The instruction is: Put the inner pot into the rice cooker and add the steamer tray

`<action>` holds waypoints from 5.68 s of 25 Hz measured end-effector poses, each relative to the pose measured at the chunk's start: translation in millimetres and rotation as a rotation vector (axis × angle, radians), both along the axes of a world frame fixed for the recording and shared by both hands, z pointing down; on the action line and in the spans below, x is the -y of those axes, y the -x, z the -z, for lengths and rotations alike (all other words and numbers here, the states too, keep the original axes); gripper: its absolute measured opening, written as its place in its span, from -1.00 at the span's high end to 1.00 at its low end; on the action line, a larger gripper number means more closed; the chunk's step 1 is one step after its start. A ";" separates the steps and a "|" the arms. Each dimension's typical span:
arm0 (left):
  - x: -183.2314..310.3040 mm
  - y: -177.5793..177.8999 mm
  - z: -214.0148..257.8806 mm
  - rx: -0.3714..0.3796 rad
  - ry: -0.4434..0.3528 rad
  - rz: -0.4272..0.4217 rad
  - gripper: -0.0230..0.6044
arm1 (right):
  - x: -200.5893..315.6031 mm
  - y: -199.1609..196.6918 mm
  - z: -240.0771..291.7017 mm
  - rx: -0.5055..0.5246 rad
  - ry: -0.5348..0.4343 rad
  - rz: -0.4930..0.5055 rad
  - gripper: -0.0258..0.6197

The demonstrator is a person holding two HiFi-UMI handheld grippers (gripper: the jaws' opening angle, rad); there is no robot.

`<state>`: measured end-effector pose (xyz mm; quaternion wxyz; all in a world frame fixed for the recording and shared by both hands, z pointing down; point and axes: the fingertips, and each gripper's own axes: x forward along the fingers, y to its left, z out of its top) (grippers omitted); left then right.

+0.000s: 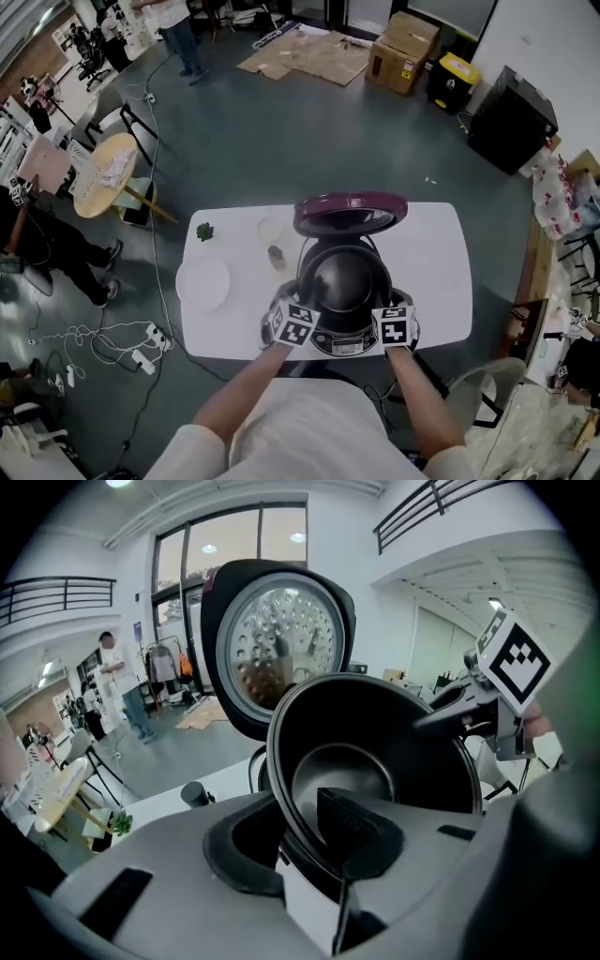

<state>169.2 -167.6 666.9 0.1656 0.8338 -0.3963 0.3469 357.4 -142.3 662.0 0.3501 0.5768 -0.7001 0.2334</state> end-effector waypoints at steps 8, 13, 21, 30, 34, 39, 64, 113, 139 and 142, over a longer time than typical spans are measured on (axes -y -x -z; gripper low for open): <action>10.8 2.5 -25.3 0.099 0.040 -0.016 0.48 | 14.2 1.8 -20.4 0.002 0.065 0.031 0.67; 12.7 3.0 -42.6 0.161 0.051 0.000 0.42 | 22.8 0.4 -26.4 0.001 0.065 0.053 0.67; 21.5 11.6 -54.3 0.230 0.020 0.021 0.08 | 35.1 2.4 -34.2 0.000 0.079 0.086 0.67; 25.5 18.3 -65.9 0.220 0.048 0.057 -0.03 | 39.3 2.8 -50.9 -0.063 0.140 0.099 0.63; 24.6 17.0 -69.7 0.217 0.059 0.064 -0.04 | 38.8 -1.2 -58.6 -0.104 0.157 0.089 0.61; 25.0 20.4 -73.5 0.206 0.069 0.072 -0.12 | 41.9 -3.9 -59.9 -0.167 0.133 0.100 0.48; -16.2 38.9 -14.8 -0.061 0.003 0.129 -0.14 | 15.8 37.2 -5.6 -0.077 -0.035 0.200 0.34; -10.0 391.5 -45.1 -0.138 0.044 0.391 -0.08 | 53.7 397.3 -34.2 0.055 0.042 0.427 0.41; 21.0 474.4 -196.5 -0.074 0.250 0.451 -0.09 | 97.1 482.2 -186.3 0.004 0.267 0.442 0.38; 23.8 472.7 -207.4 -0.075 0.268 0.441 -0.09 | 101.0 485.1 -198.7 0.003 0.284 0.434 0.36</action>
